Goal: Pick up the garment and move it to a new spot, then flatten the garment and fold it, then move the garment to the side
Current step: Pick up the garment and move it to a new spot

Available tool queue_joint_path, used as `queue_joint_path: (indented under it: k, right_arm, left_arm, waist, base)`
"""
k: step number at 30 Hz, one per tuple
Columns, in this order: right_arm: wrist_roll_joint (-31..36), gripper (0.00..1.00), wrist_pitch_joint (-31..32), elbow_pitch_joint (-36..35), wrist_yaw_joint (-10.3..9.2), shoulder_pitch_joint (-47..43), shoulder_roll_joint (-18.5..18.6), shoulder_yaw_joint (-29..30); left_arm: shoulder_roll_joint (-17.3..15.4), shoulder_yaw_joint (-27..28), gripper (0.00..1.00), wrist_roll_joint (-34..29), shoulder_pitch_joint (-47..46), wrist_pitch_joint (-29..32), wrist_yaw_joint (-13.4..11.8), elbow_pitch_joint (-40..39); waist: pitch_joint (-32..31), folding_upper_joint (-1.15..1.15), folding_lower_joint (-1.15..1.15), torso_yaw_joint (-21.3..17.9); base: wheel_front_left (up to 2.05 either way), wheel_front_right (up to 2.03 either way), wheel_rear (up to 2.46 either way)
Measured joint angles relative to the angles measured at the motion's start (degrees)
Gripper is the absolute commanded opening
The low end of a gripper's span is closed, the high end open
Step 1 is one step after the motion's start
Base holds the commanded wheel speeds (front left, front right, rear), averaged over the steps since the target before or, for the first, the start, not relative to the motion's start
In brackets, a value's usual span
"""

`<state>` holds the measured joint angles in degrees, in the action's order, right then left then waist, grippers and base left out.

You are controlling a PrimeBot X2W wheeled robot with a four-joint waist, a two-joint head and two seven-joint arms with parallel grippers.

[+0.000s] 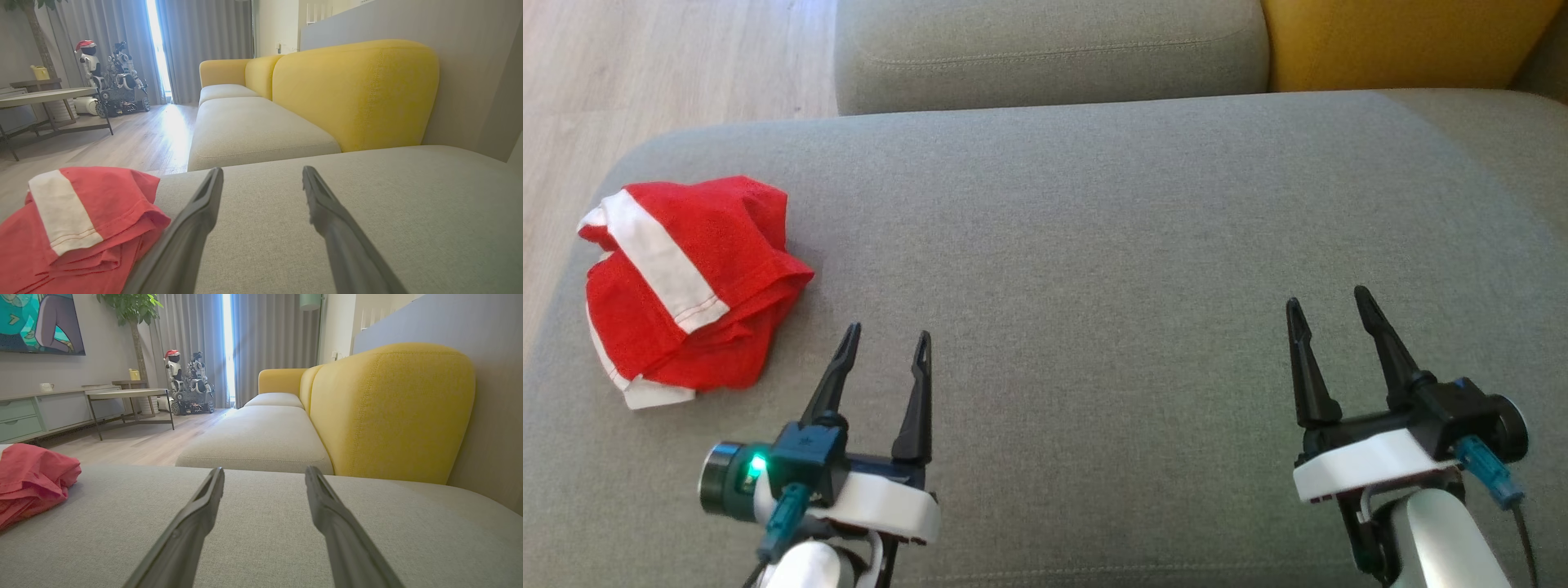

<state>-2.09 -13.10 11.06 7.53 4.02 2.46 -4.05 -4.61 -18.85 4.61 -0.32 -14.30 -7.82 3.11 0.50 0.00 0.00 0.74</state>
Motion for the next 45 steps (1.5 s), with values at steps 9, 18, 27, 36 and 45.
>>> queue_joint_path:
  k: [9, 18, 27, 36, 45]
  right_arm:
    - [0.0, 1.0, -0.02, 0.23, 0.0, 0.02, 0.0, 0.3]
    - [-0.02, 1.0, -0.09, -0.01, 0.0, 0.01, 0.03, -0.79]
    - [0.15, 1.0, -0.1, -0.46, 0.0, 0.01, 0.05, -2.67]
    - [1.08, 1.0, -0.6, -0.85, 0.0, -0.01, 0.1, -5.05]
    - [0.05, 1.0, -0.87, -0.33, 0.0, -0.08, 0.1, -6.71]
  left_arm:
    - [1.02, 1.38, 1.0, -0.58, 0.01, 0.0, 1.31, 0.08]
    - [1.31, 2.02, 1.0, -1.51, -0.03, 0.0, 2.29, -0.09]
    - [1.4, 3.58, 1.0, -1.51, -0.03, 0.0, 2.29, -0.09]
    - [1.48, 6.23, 1.0, -1.49, 0.09, 0.0, 1.97, -1.9]
    - [1.48, 7.12, 1.0, -1.49, 2.33, 0.0, 2.01, -2.71]
  waist:
    - [0.09, 0.0, 0.0, 0.0]
    - [0.61, 0.0, 0.0, 2.62]
    - [1.04, 0.0, 0.0, 9.26]
    - [0.88, 0.0, 0.0, 19.24]
    - [-0.41, 0.0, 0.0, 25.93]
  base:
    - [0.0, 0.0, 0.0]
    - [0.0, 0.0, 0.0]
    - [0.0, 0.0, 0.0]
    - [0.0, 0.0, 0.0]
    - [0.0, 0.0, 0.0]
